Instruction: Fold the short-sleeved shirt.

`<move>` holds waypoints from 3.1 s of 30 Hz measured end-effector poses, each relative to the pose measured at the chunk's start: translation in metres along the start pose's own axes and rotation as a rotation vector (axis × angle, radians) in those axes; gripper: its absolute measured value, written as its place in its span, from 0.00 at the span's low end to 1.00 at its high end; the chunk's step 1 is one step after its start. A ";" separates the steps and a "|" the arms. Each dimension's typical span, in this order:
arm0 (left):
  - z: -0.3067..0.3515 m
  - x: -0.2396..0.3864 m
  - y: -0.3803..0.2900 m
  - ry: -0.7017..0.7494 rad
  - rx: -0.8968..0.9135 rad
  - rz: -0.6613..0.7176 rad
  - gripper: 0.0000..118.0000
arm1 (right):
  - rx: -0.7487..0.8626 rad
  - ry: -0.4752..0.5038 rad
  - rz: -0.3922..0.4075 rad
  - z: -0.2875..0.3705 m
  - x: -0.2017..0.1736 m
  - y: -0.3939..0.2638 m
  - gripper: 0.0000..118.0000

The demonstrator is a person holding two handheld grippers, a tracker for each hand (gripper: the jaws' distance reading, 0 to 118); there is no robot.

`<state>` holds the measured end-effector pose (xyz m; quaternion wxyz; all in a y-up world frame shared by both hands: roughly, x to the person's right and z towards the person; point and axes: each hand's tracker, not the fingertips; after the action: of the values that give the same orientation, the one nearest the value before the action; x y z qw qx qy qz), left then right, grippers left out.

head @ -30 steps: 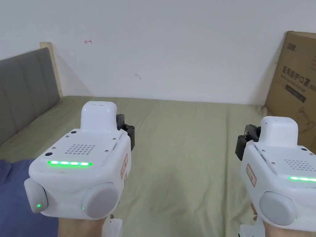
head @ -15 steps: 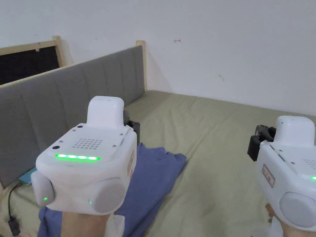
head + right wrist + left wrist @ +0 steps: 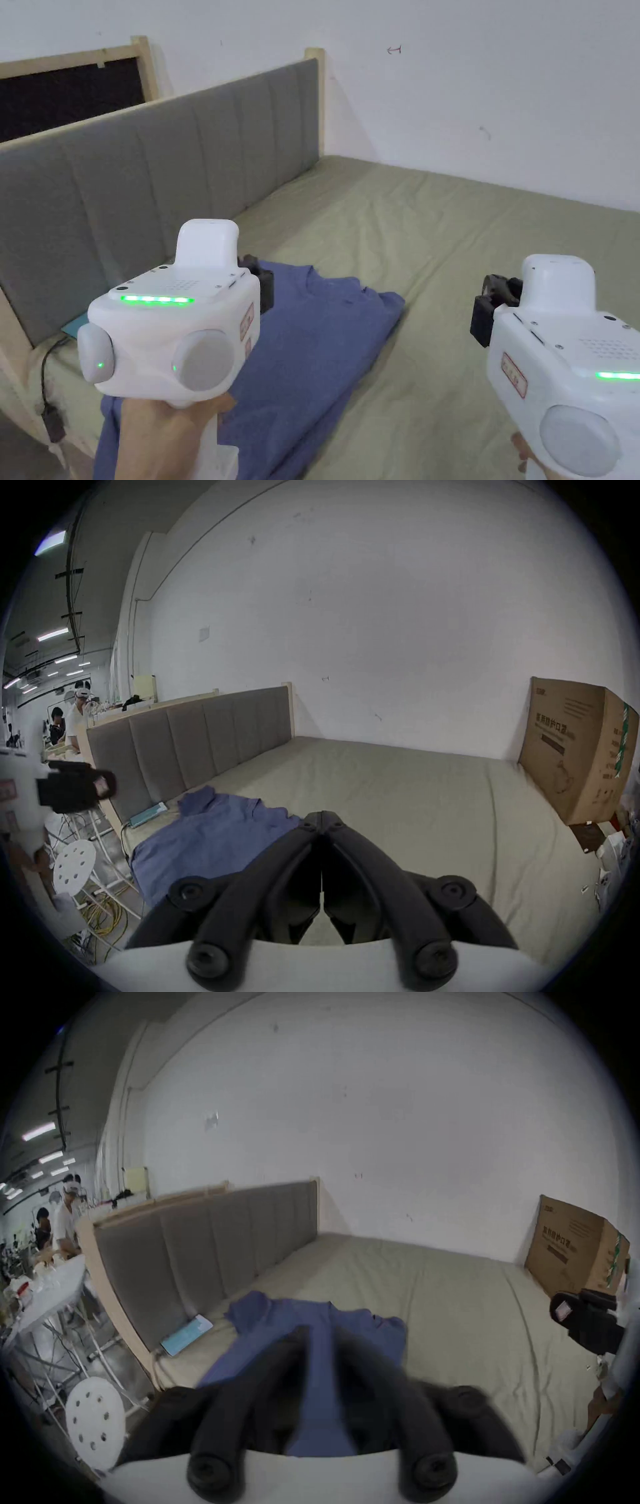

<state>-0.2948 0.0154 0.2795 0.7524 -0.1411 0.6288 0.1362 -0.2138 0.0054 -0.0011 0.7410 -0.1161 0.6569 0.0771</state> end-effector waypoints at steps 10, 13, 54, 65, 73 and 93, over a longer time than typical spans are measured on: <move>-0.137 0.008 -0.059 -0.095 -0.341 0.051 0.96 | -0.148 -0.071 -0.027 -0.051 0.024 -0.034 0.00; -0.185 0.013 -0.082 -0.105 -0.445 0.049 0.95 | -0.197 -0.074 -0.033 -0.069 0.029 -0.048 0.00; -0.151 0.114 0.053 -0.428 -0.381 0.072 0.03 | -0.177 -0.240 -0.245 -0.003 0.120 -0.045 0.00; -0.028 0.316 0.060 -1.035 -0.339 -0.104 0.03 | -0.031 -0.566 -0.323 0.118 0.220 -0.024 0.00; -0.036 0.389 -0.076 -1.014 -0.599 -0.281 0.03 | -0.012 -0.729 -0.423 0.179 0.277 -0.048 0.00; -0.057 0.326 -0.104 -0.855 -0.655 -0.208 0.93 | -0.167 -0.600 -0.377 0.136 0.241 -0.076 0.00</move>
<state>-0.2504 -0.0939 -0.0467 0.8671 -0.3615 0.1743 0.2951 -0.0336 -0.0398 -0.2194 0.8899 -0.2675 0.3687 0.0233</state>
